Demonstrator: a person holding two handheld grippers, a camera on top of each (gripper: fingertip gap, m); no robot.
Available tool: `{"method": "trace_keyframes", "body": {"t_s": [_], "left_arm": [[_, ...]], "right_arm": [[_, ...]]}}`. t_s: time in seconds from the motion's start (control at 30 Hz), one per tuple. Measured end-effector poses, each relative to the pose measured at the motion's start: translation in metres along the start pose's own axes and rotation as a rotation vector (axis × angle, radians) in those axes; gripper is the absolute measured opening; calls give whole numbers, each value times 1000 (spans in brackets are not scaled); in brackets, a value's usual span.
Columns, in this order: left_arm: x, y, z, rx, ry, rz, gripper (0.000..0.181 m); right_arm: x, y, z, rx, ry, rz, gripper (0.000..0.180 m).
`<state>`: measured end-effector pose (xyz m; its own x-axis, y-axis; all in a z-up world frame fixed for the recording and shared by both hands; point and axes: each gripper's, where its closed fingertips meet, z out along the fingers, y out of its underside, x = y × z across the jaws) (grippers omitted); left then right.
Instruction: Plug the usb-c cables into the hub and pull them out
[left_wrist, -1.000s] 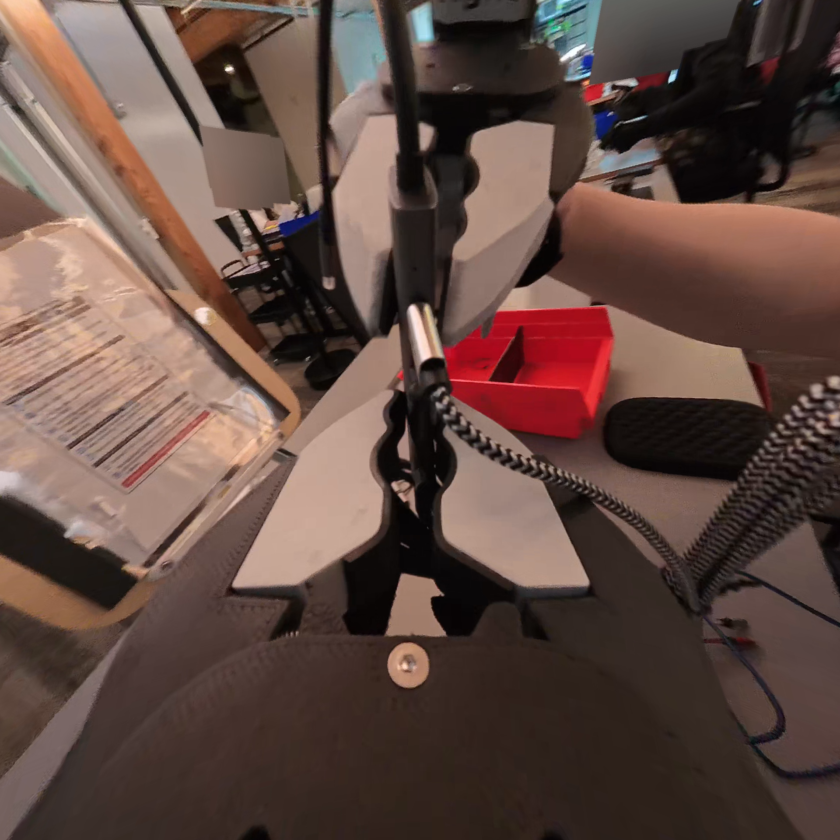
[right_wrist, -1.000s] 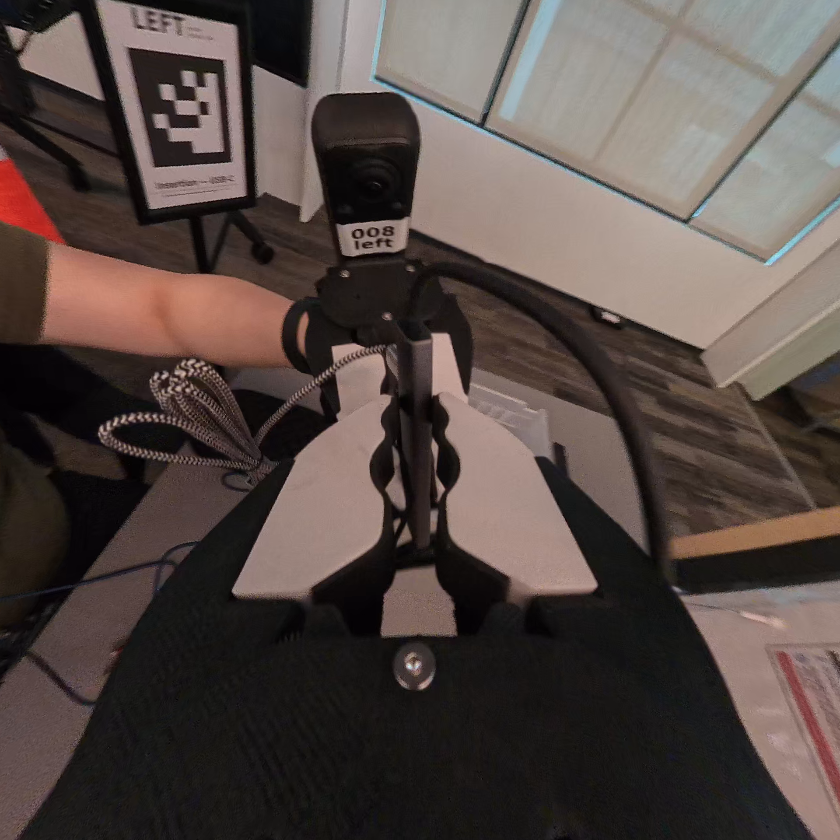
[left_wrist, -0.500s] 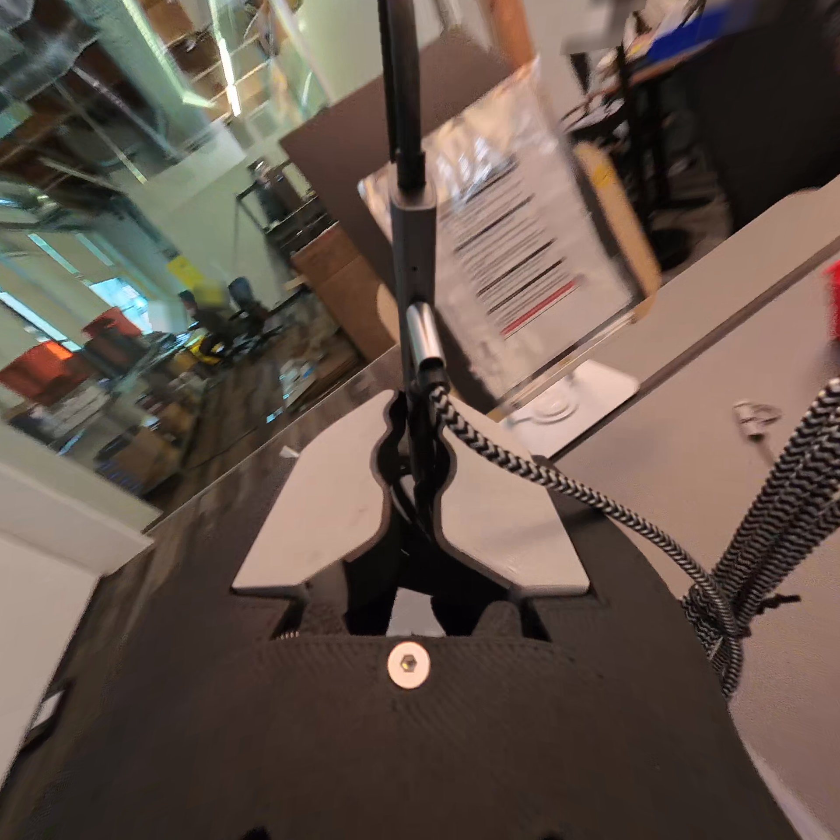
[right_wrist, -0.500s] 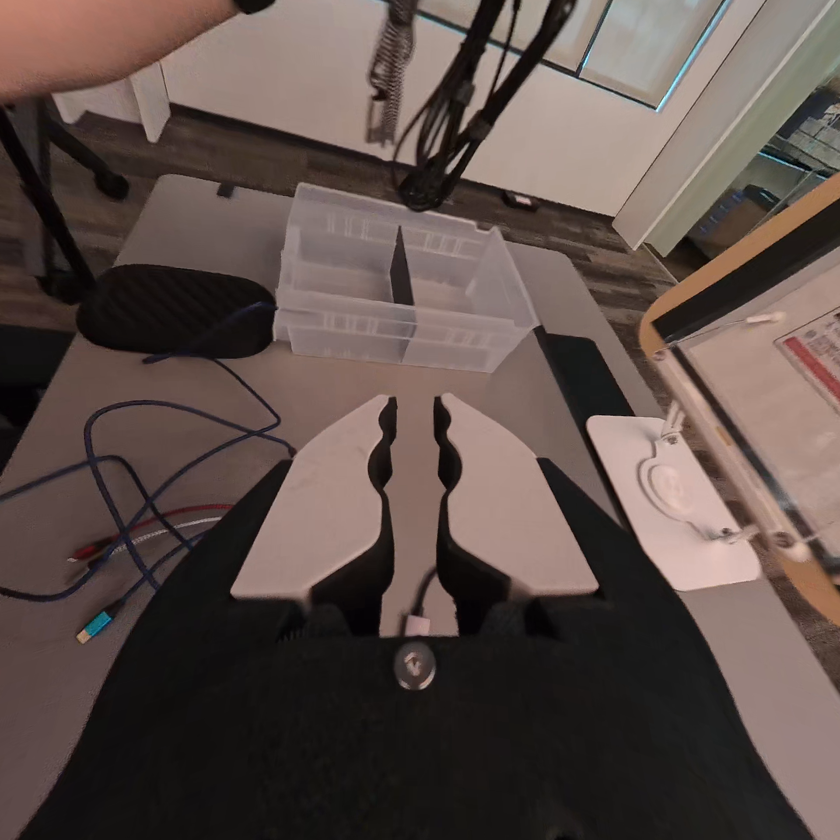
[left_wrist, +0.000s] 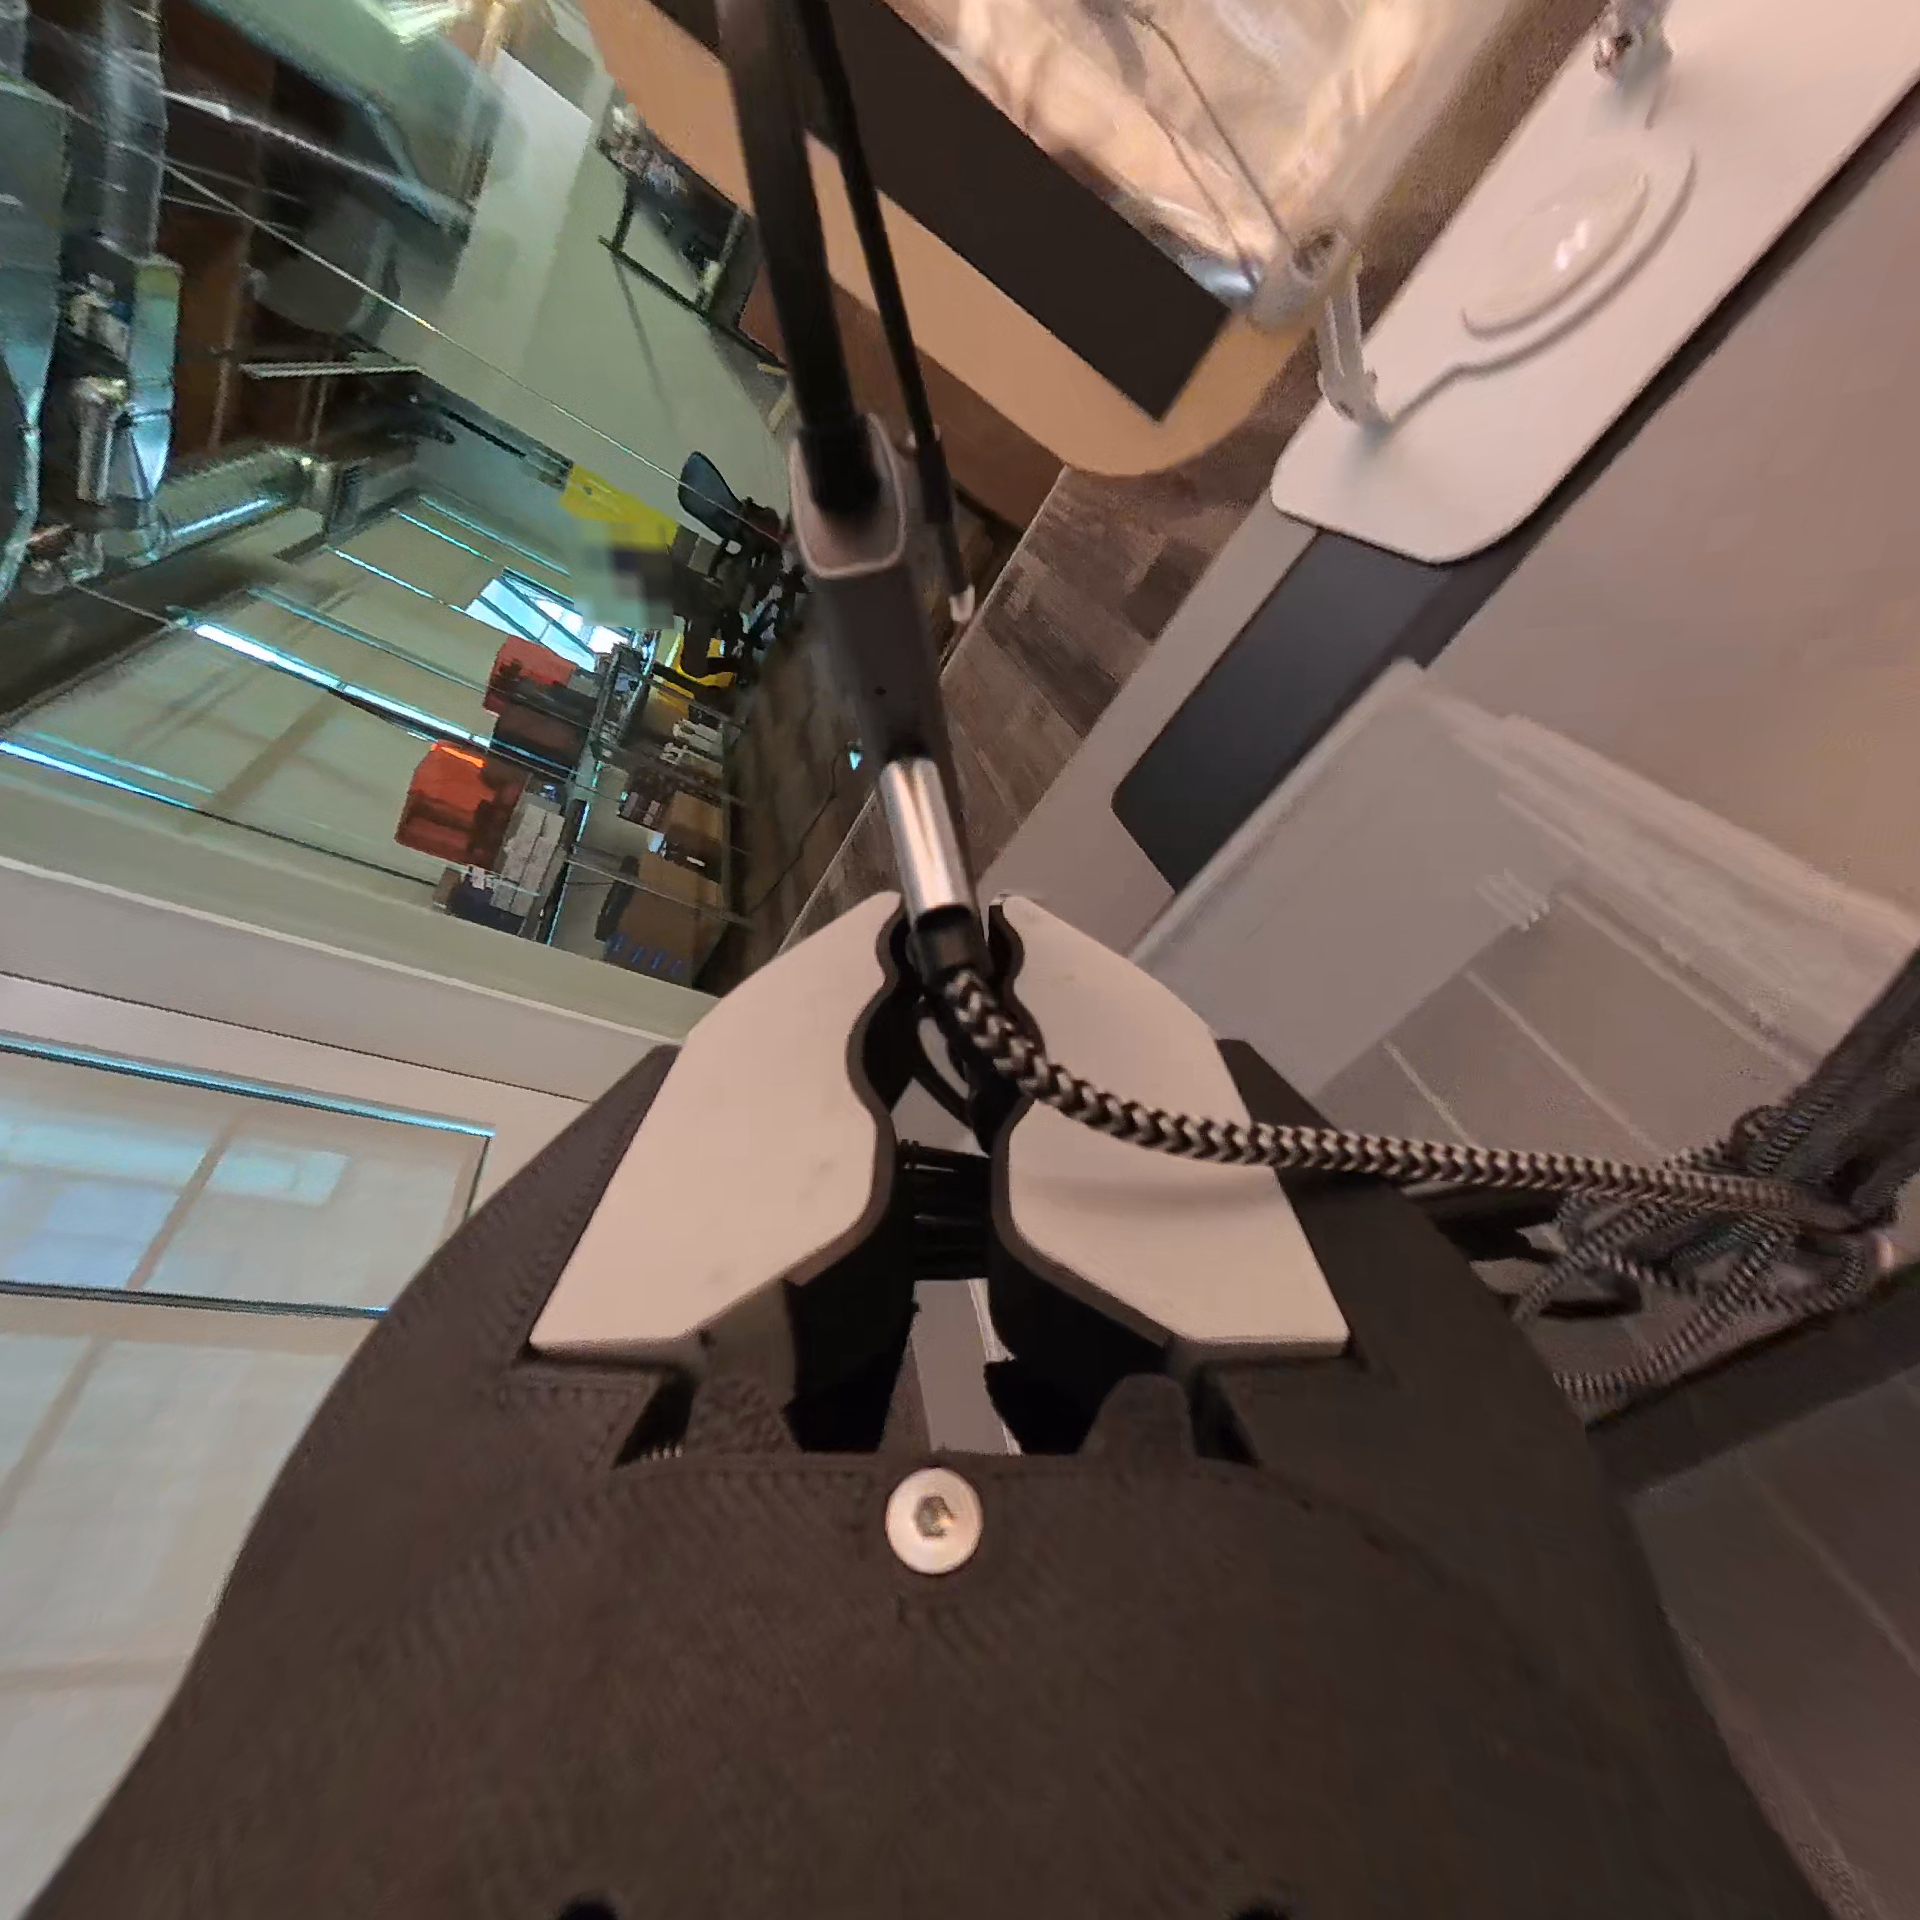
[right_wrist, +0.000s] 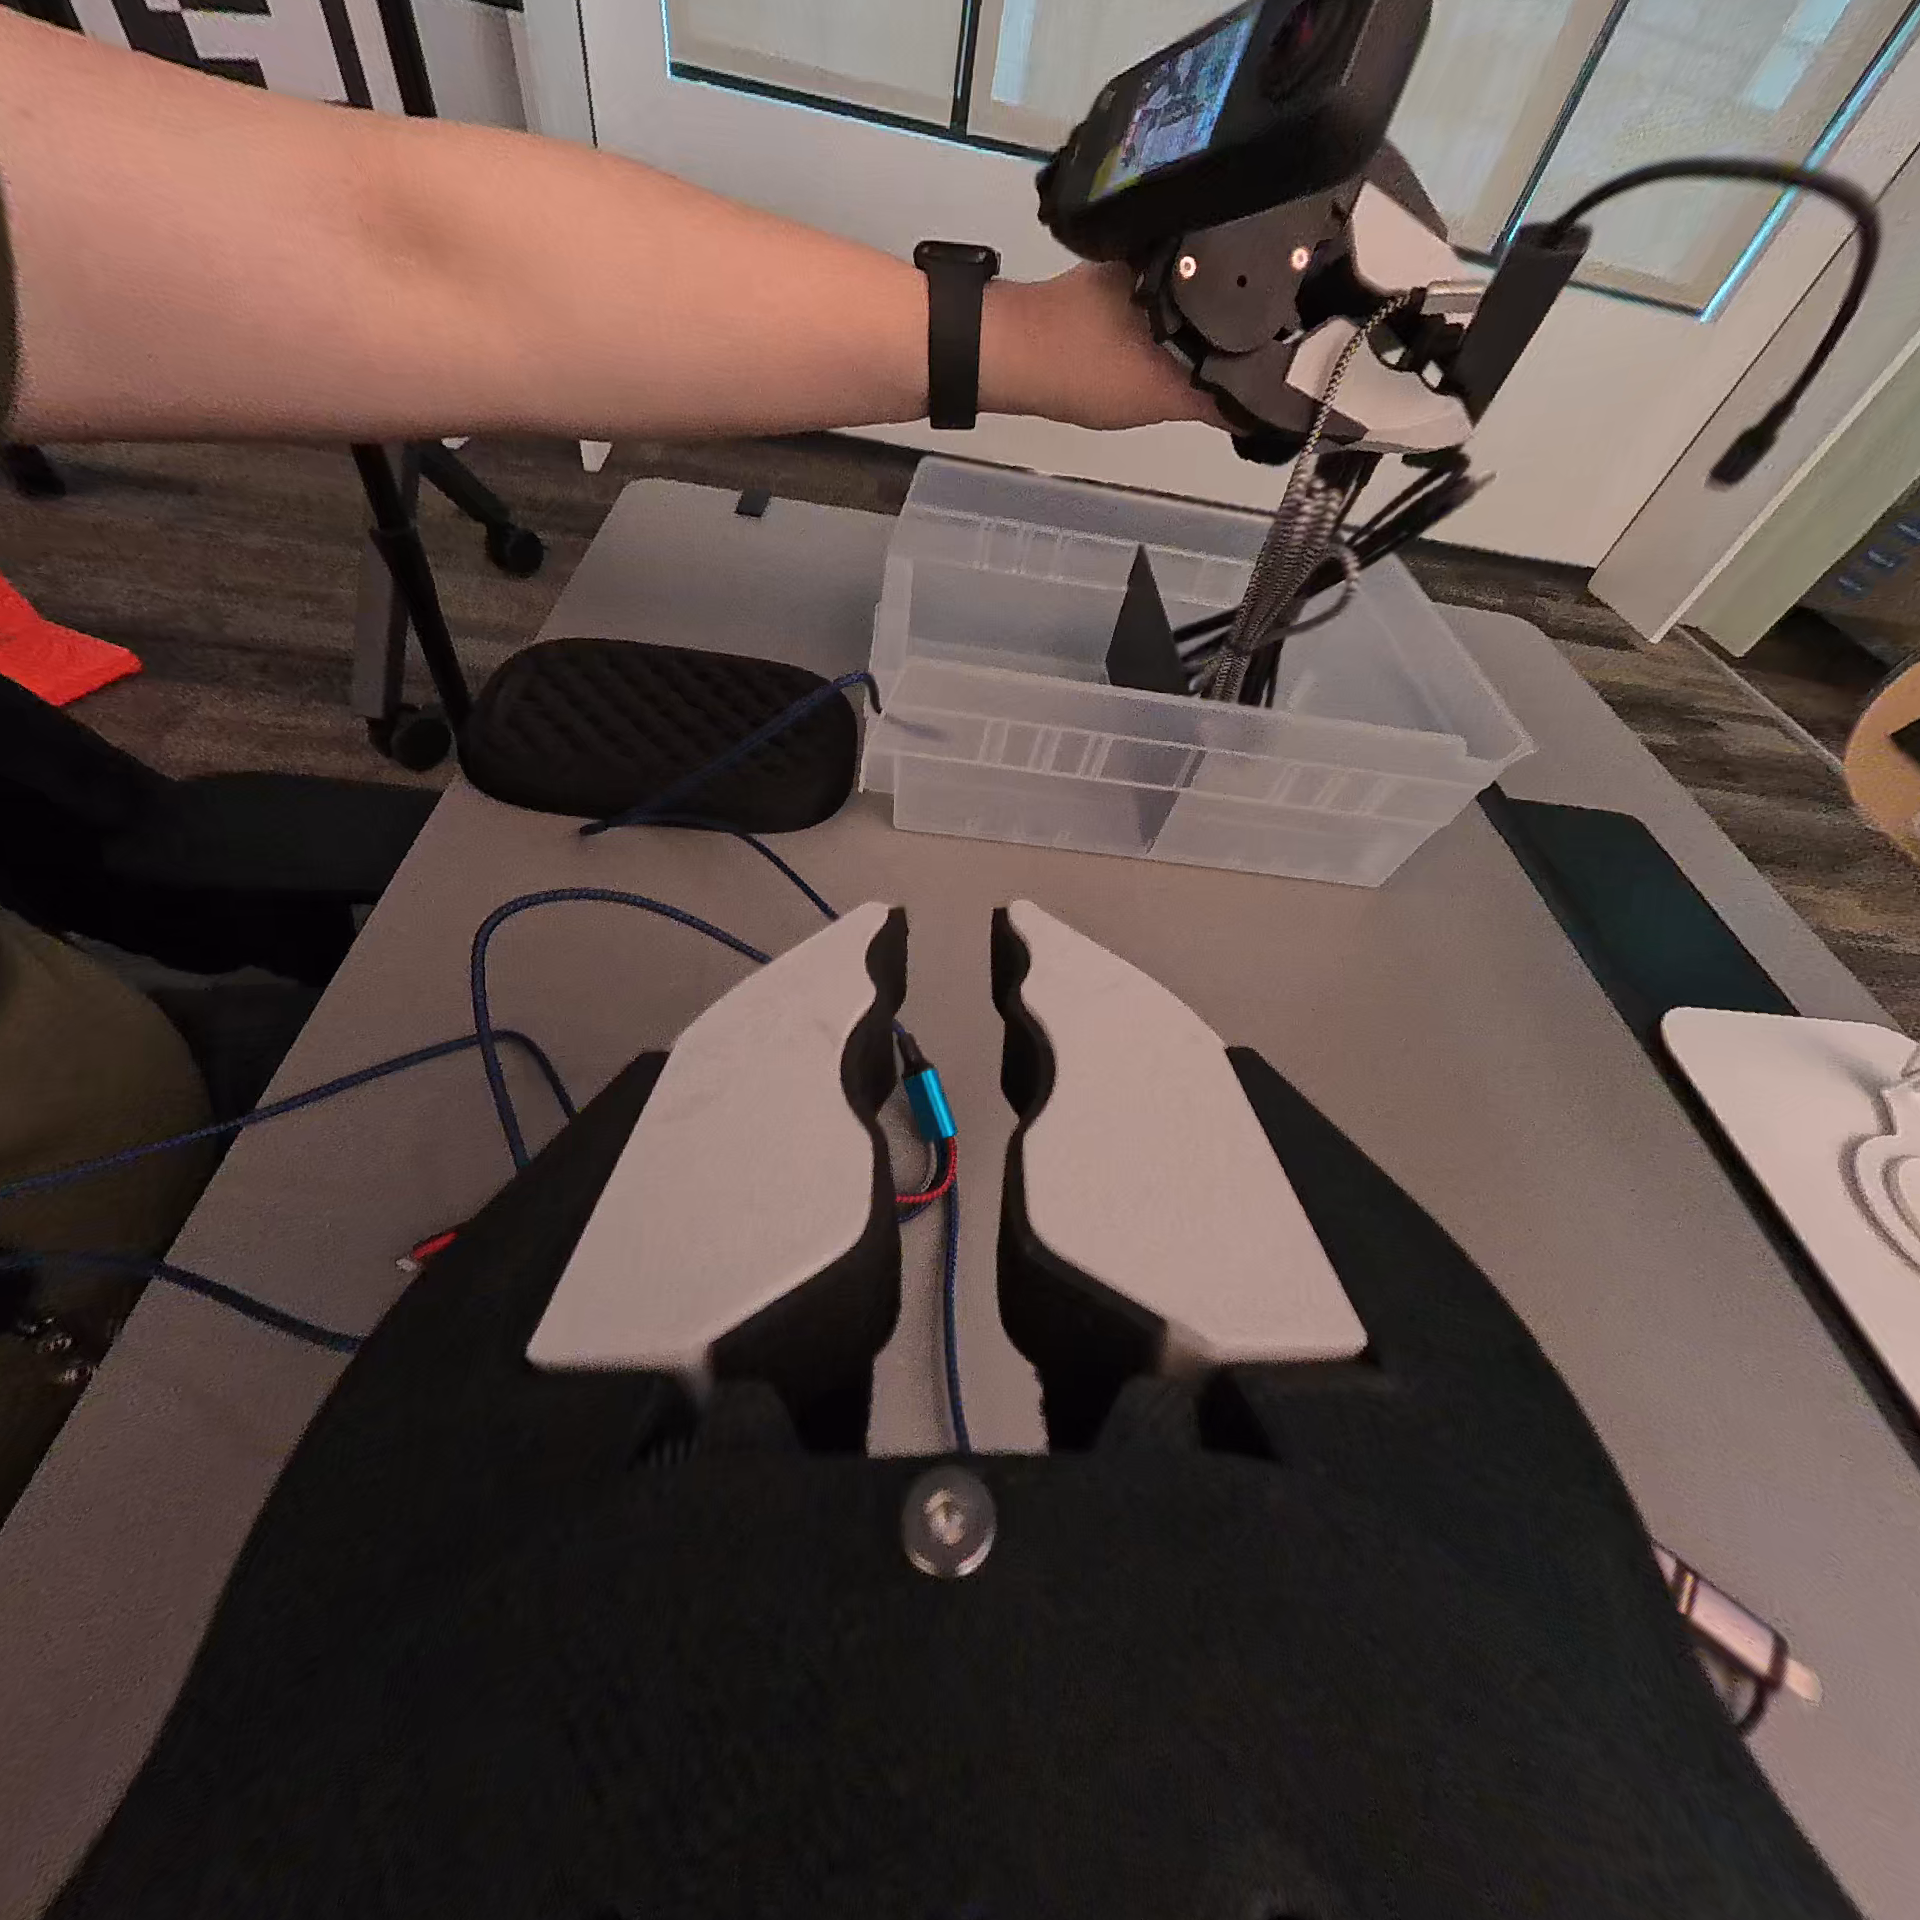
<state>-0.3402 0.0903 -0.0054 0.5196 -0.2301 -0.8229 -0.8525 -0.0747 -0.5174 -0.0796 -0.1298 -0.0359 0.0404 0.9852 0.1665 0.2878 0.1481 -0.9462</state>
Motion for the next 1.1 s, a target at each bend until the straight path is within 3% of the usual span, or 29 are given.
{"method": "trace_keyframes", "body": {"t_s": [0.1,0.27,0.4,0.63,0.77,0.93,1.1], "left_arm": [[12,10,-2,-11,14,94,11],[45,16,-5,-15,174,243,11],[69,19,-3,-69,334,233,13],[90,25,14,-164,498,-47,22],[94,24,16,-216,528,-114,37],[84,33,-6,-278,595,-175,73],[54,19,-49,-165,609,-420,84]], "right_arm": [[-4,10,1,-1,-12,20,15],[-4,34,3,-57,-7,46,16],[-4,28,3,-13,4,42,15],[-3,26,1,13,8,65,15],[-1,31,1,0,13,67,16],[3,37,-2,-18,28,91,16],[-5,57,11,-139,18,75,24]]}}
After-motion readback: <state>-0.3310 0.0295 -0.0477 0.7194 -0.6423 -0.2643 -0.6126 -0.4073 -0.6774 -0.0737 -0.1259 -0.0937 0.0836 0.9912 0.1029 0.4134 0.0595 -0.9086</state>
